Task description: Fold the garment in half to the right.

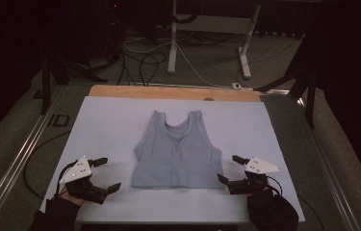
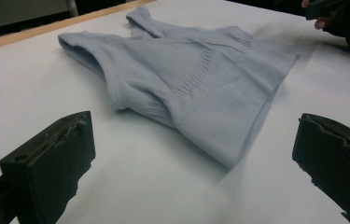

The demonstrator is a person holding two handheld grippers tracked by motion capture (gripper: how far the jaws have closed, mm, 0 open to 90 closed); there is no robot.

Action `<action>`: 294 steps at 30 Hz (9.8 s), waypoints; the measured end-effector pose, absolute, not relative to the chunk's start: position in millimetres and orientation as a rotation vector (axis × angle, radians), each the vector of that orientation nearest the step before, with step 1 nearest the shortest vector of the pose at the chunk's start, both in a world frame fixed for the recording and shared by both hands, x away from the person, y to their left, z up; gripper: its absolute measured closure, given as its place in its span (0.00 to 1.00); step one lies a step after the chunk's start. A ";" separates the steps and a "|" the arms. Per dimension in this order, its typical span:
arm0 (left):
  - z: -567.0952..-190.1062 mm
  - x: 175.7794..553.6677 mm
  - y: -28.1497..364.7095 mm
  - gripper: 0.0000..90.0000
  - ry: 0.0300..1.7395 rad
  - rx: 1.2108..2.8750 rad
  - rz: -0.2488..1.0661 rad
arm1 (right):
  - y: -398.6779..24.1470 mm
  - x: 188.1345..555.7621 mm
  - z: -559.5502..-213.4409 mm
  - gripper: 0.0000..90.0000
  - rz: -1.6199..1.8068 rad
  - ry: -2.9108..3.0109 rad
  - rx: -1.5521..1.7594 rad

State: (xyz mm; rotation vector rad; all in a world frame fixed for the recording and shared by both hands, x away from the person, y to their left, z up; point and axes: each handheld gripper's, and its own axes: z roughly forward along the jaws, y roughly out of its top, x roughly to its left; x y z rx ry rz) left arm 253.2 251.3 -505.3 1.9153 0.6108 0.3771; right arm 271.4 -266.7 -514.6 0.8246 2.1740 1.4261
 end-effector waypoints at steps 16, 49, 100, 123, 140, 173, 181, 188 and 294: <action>-476.7 254.1 238.0 0.01 0.558 1.918 0.356 | -248.9 275.2 -481.0 0.10 1.425 2.175 0.760; -445.3 264.7 207.0 0.01 0.622 2.006 0.388 | -171.7 361.8 -414.3 0.10 1.478 2.203 0.586; -520.1 284.5 164.0 0.18 0.944 2.235 0.270 | -67.9 435.3 -460.5 0.10 1.419 2.390 0.572; -524.1 274.6 145.5 0.75 0.830 2.332 0.214 | -58.8 444.6 -459.5 0.10 1.406 2.399 0.569; -515.2 272.5 141.7 0.95 0.781 2.306 0.242 | -38.9 469.1 -462.4 0.10 1.379 2.443 0.595; -518.4 273.0 144.3 0.95 0.785 2.285 0.229 | 1.5 533.4 -501.0 0.34 1.034 2.416 1.097; -519.0 272.1 143.9 0.95 0.783 2.284 0.237 | 11.1 536.7 -512.5 0.53 0.942 2.444 1.075; -518.7 271.6 143.4 0.95 0.780 2.284 0.237 | 18.9 536.9 -516.6 0.70 0.837 2.441 1.043; -462.7 282.7 39.4 0.95 0.482 2.386 0.255 | -131.7 513.5 -432.0 0.97 1.094 2.297 1.035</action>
